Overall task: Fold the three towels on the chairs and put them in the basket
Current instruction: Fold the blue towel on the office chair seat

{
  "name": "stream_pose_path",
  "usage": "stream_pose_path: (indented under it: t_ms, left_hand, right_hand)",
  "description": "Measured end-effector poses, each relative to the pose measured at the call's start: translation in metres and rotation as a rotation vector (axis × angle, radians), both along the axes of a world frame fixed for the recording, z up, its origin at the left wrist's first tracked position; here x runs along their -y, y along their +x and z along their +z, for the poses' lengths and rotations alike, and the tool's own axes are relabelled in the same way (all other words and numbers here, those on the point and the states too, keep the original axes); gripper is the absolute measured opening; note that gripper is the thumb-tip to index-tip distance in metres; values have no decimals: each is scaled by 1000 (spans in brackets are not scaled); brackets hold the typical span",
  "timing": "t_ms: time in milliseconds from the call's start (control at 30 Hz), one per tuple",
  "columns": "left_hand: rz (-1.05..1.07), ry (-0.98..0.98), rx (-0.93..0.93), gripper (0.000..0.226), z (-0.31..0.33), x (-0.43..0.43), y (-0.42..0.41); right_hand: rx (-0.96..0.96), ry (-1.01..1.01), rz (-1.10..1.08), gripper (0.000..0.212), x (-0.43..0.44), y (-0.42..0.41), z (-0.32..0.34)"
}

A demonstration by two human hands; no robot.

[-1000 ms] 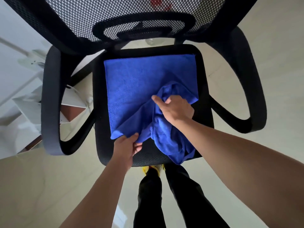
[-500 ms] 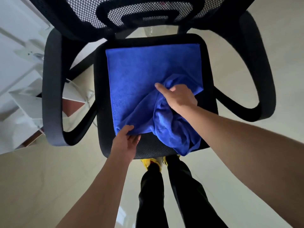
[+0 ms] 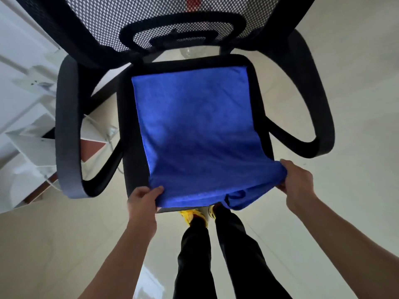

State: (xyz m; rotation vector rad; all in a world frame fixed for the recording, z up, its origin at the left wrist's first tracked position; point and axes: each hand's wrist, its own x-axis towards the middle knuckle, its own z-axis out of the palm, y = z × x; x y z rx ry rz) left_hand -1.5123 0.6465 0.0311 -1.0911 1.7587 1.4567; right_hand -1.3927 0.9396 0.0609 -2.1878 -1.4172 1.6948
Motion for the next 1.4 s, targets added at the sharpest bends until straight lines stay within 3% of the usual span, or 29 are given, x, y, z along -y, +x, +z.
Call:
stream_pose_path:
  t_ms: [67, 200, 333, 467, 567, 667, 767, 833, 900, 1100, 1233, 1400]
  left_hand:
    - [-32, -88, -88, 31, 17, 8, -9]
    - [35, -37, -231, 25, 45, -1, -50]
    - [45, 32, -230, 18, 33, -26, -100]
    - [-27, 40, -162, 17, -7, -35, -131]
    - [-45, 24, -125, 26, -25, -33, -118]
    - [-20, -92, -11, 29, -30, -29, -67]
    - [-30, -69, 113, 28, -27, -40, -13]
    - [-11, -8, 126, 27, -29, -47, 0]
    - [-14, -32, 73, 27, -33, -48, -6]
    - [-270, -153, -107, 41, -9, -45, -28]
    - [-308, -92, -176, 38, 6, -30, -38]
    - [-407, -229, -421, 24, 18, -33, -89]
  right_hand:
    - [-14, 37, 30, 19, -2, 0, 9]
    - [-117, 92, 105, 23, -6, -28, 14]
    - [-131, 130, 249, 46, -28, -83, -20]
    - [-52, 77, 366, 23, -41, -120, -57]
    - [41, 176, 496, 41, -39, -114, -63]
    - [172, 296, 601, 44, -18, -72, -58]
    - [229, 156, 593, 30, 11, -27, -57]
    - [227, 48, 551, 33, 22, -8, -62]
    - [216, -4, 498, 45, 22, 4, -66]
    - [99, 87, 471, 34, 12, 6, -50]
    - [24, 154, 507, 29, 13, -8, -26]
    - [-55, 303, 587, 21, -8, -57, -25]
